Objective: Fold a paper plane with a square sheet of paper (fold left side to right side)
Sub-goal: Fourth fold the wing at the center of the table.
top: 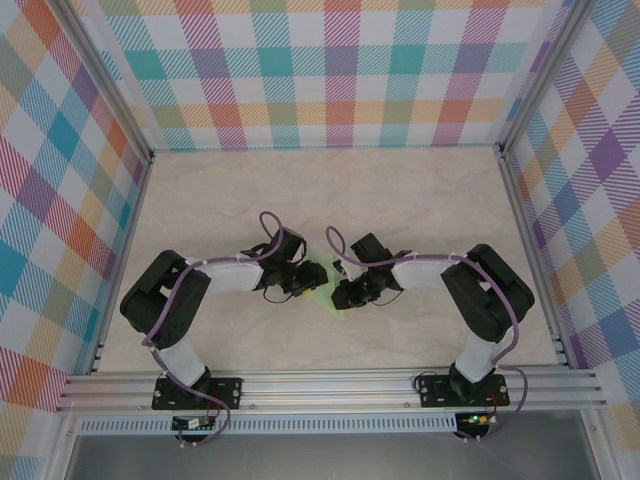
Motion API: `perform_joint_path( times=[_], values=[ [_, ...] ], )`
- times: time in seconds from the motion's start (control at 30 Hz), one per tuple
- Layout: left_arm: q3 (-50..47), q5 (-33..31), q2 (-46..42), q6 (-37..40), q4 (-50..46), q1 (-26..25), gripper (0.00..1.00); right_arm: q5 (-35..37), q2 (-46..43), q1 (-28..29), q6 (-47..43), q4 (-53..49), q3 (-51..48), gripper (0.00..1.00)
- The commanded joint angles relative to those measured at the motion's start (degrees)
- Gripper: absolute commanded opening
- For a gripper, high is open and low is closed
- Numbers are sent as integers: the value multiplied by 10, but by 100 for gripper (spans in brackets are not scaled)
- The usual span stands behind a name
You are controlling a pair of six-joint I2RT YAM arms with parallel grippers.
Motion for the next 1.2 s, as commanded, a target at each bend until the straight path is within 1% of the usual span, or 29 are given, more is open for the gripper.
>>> perform_joint_path(
  times=[0.0,0.43,0.73,0.87,0.97,1.17],
  values=[
    [8,-19,13,-1,-14,-4,43,-16,6,-4,-2,-2,11,15],
    [8,-22,12,2,-18,-4,43,-14,-8,-5,-2,-10,22,22],
    [8,-22,12,3,-21,-4,43,-9,-30,-15,-3,-20,23,29],
    [7,-22,12,4,-21,-4,43,-25,-54,-33,-3,-17,20,34],
    [7,-24,11,4,-21,-4,43,-54,-65,-54,5,5,16,38],
    [7,-22,11,3,-19,-4,43,-74,-40,-66,17,21,34,41]
  ],
)
